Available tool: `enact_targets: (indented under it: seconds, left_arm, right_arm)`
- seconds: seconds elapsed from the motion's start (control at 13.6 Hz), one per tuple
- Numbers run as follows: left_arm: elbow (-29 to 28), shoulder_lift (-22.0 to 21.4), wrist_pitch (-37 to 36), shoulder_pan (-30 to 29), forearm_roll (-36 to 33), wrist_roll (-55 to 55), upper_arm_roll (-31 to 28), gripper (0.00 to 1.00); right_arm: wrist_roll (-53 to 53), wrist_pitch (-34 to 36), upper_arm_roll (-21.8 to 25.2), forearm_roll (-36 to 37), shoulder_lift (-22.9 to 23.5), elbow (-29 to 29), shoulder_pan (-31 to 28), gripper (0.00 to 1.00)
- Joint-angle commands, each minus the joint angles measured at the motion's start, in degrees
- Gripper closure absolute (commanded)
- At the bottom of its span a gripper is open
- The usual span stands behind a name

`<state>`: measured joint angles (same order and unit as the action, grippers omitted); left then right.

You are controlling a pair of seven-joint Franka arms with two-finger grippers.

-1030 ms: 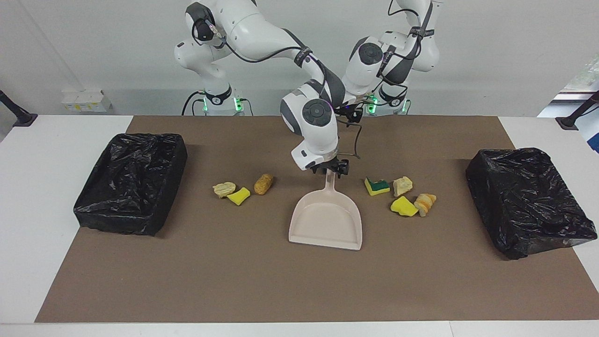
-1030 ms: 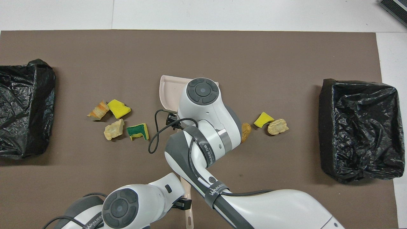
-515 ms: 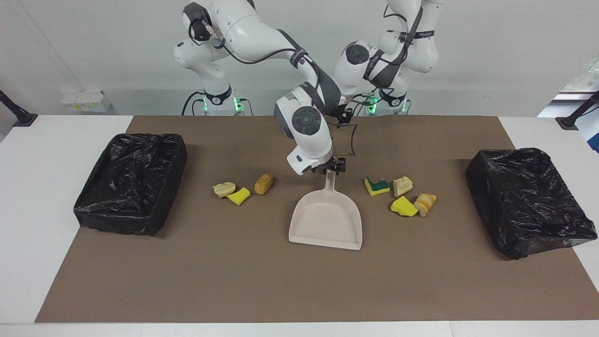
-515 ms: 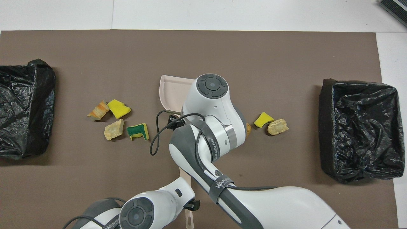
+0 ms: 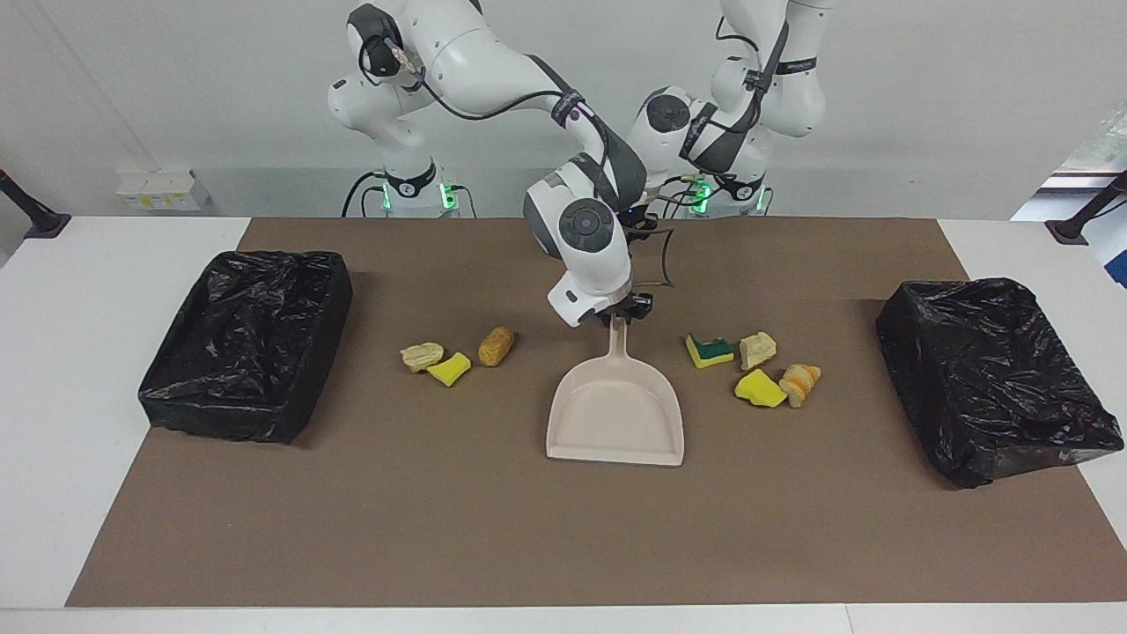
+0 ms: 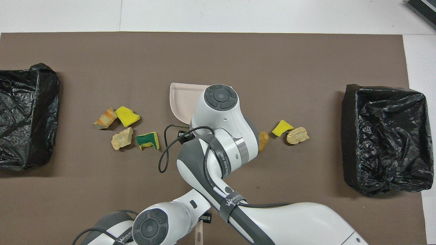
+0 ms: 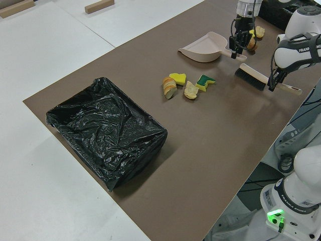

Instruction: Sweep and dump trash in bin

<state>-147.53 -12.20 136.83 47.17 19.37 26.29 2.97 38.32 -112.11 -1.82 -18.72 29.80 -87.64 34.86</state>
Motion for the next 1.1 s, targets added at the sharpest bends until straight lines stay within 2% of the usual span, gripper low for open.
enact_targets:
  seconds: [0.0, 0.07, 0.15, 0.22, 0.29, 0.44, 0.52, 0.59, 0.81, 1.03]
  left_arm:
    - [-0.04, 0.15, 1.16, 2.4, 1.63, 0.52, -0.95, 0.41]
    - [-0.04, 0.15, 1.16, 2.4, 1.72, 0.43, -0.95, 0.53]
    - [-0.04, 0.15, 0.9, 2.4, 1.72, 0.43, -0.95, 0.7]
    - [-0.04, 0.15, 0.63, 2.4, 1.72, 0.43, -0.95, 0.85]
    - [-0.04, 0.07, 0.54, 2.4, 1.72, 0.52, -0.95, 0.95]
    - [-0.04, 0.07, 0.19, 2.4, 1.72, 0.43, -0.95, 0.96]
    - [0.05, 0.07, 0.1, 2.4, 1.72, 0.34, -1.04, 0.97]
    - [0.05, 0.07, 0.02, 2.4, 1.72, 0.08, -1.04, 0.97]
    - [0.66, 0.07, -2.17, 2.14, 1.72, -0.09, -1.13, 0.97]
    - [2.06, -1.25, -5.85, 1.18, 1.72, -1.06, -1.83, 1.0]
  right_arm:
    - [-2.19, -0.21, -0.2, 1.14, -0.71, -1.13, -0.14, 0.57]
    - [-3.15, -0.04, -0.2, 1.93, -0.8, -1.22, -0.14, 0.53]
    - [-4.03, -0.12, -0.2, 2.11, -0.8, -1.48, -0.05, 0.52]
    - [-4.48, -0.56, -0.2, 2.11, -0.97, -2.09, -0.05, 0.52]
    - [-4.48, -0.56, -0.2, 2.2, -0.97, -2.1, 0.04, 0.55]
    - [-5.35, -0.74, -0.11, 2.2, -0.89, -2.1, 0.04, 0.73]
    - [-6.93, -0.74, -0.11, 2.37, -0.97, -2.1, 0.12, 0.89]
    - [-8.77, -0.48, -0.11, 3.5, -0.97, -1.32, 0.47, 1.0]
    - [-11.68, 1.1, -0.03, 4.48, -1.85, -0.43, -0.84, 1.0]
    - [-16.41, 4.09, 0.15, 4.31, -5.09, -0.25, -4.26, 1.0]
